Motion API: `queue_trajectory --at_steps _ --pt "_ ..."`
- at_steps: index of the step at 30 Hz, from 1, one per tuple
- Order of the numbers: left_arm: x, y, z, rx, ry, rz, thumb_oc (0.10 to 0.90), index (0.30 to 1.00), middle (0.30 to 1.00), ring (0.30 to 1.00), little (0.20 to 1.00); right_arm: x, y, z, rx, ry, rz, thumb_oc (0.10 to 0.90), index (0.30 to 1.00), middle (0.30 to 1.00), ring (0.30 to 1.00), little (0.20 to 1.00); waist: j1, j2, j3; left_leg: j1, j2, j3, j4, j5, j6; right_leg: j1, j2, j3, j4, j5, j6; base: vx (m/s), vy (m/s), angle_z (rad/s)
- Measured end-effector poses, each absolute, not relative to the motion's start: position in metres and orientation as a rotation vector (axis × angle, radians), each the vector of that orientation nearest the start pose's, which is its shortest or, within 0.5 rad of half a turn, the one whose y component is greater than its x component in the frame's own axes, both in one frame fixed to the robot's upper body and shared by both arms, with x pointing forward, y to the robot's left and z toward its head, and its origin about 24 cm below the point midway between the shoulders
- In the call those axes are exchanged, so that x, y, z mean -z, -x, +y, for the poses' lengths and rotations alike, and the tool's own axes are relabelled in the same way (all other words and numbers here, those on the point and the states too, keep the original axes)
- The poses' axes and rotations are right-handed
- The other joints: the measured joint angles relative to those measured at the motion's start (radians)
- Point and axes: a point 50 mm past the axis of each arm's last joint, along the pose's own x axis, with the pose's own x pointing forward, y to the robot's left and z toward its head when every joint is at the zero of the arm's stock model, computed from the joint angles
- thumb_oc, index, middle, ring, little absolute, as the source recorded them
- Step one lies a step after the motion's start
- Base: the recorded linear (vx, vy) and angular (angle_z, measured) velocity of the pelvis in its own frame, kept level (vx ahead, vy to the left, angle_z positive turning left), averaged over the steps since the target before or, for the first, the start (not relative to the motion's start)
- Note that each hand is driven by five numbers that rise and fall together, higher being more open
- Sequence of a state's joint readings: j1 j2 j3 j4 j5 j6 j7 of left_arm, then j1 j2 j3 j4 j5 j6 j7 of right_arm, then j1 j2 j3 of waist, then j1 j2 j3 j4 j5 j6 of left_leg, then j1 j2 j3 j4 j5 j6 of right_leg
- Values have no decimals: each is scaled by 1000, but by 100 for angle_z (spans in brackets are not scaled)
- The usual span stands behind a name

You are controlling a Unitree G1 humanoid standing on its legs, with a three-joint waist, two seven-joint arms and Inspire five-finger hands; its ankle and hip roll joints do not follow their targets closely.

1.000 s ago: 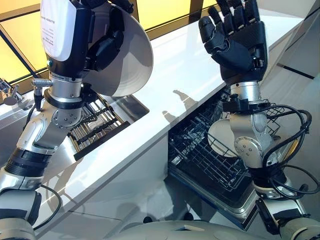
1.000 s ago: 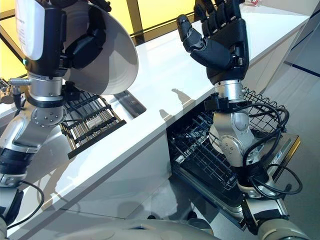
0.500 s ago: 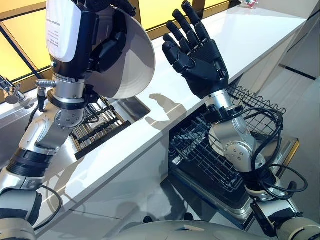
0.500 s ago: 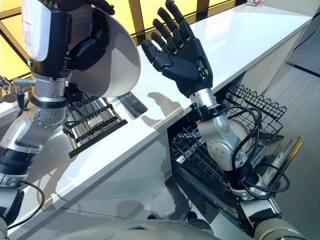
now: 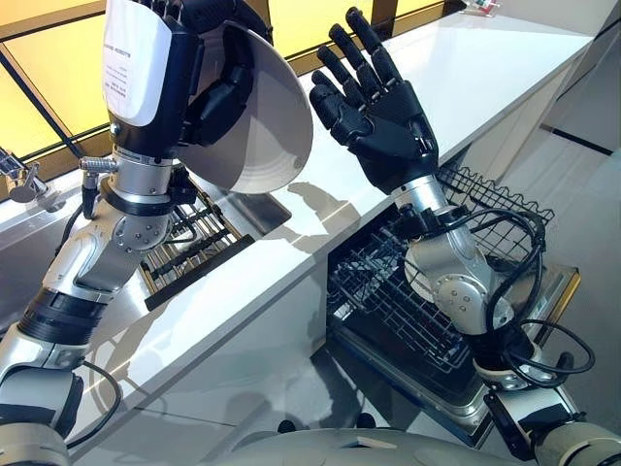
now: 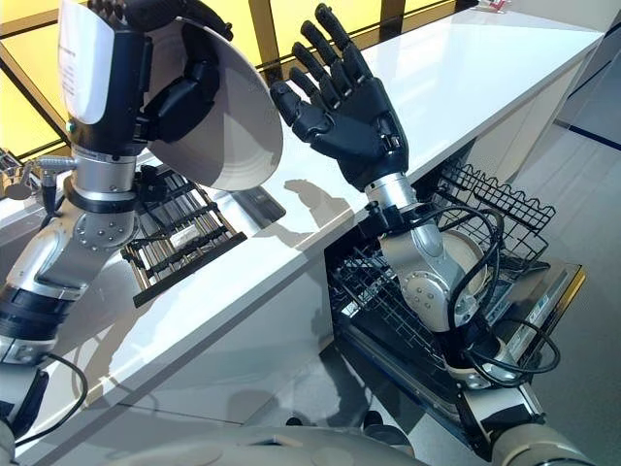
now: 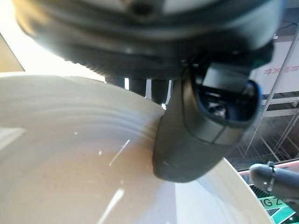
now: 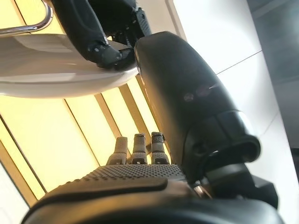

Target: Pick up plates and place into dishwasher.

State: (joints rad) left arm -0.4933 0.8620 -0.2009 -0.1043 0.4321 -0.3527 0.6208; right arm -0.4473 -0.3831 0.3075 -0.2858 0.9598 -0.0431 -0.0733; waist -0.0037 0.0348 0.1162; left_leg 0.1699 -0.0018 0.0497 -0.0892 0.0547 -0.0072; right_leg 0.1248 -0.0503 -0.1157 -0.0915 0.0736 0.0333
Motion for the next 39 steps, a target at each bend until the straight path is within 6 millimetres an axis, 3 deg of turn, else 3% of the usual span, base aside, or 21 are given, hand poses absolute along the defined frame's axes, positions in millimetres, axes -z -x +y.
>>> queue_trajectory --at_steps 23,24,26,27,35,36,37,38,39 --pt "-258 -272 186 -203 -980 -1237 100 300 300 300 200 -174 -276 -73 -707 -416 -176 800 900 900 900 900 4 -4 -2 -3 0 -1 0 0 0 -2 0 -1 0 0 0 0 0 0" --pt "-258 -272 186 -202 -980 -1237 100 300 300 300 200 -174 -276 -73 -707 -416 -176 737 846 846 846 837 3 -4 -3 -3 0 -1 0 0 0 -2 0 -1 0 0 0 0 0 0" --pt "-257 -272 185 -198 -980 -1236 100 300 300 300 200 -174 -276 -73 -706 -415 -176 136 331 331 331 236 3 -5 -3 -3 0 -1 0 0 0 -2 0 -1 0 0 0 0 0 0" --pt "-257 -272 185 -196 -980 -1235 100 300 300 300 200 -174 -276 -73 -706 -415 -176 100 300 300 300 200 3 -5 -3 -3 0 -1 0 0 0 -2 0 -1 0 0 0 0 0 0" --pt "-253 -273 179 -163 -972 -1232 100 300 300 300 200 -174 -279 -76 -675 -403 -184 100 300 300 300 200 3 -5 -3 -3 0 -1 0 0 0 -2 0 -1 0 0 0 0 0 0" --pt "-252 -273 178 -154 -972 -1231 100 300 300 300 200 -173 -281 -77 -662 -400 -185 243 422 422 422 343 3 -5 -3 -2 0 -1 0 0 0 -2 0 -1 0 0 0 0 0 0" --pt "-251 -273 177 -149 -974 -1227 100 300 300 300 200 -173 -282 -77 -652 -396 -184 525 665 665 665 625 3 -5 -3 -2 0 -1 0 0 0 -2 0 -1 0 0 0 0 0 0" --pt "-251 -273 177 -149 -976 -1223 100 300 300 300 200 -173 -283 -76 -649 -393 -184 687 804 804 804 787 3 -5 -3 -2 0 -1 0 0 0 -2 0 -1 0 0 0 0 0 0" --pt "-251 -273 177 -151 -974 -1222 100 300 300 300 200 -174 -283 -76 -650 -393 -185 800 900 900 900 900 3 -5 -3 -2 0 -1 0 0 0 -2 0 -1 0 0 0 0 0 0"
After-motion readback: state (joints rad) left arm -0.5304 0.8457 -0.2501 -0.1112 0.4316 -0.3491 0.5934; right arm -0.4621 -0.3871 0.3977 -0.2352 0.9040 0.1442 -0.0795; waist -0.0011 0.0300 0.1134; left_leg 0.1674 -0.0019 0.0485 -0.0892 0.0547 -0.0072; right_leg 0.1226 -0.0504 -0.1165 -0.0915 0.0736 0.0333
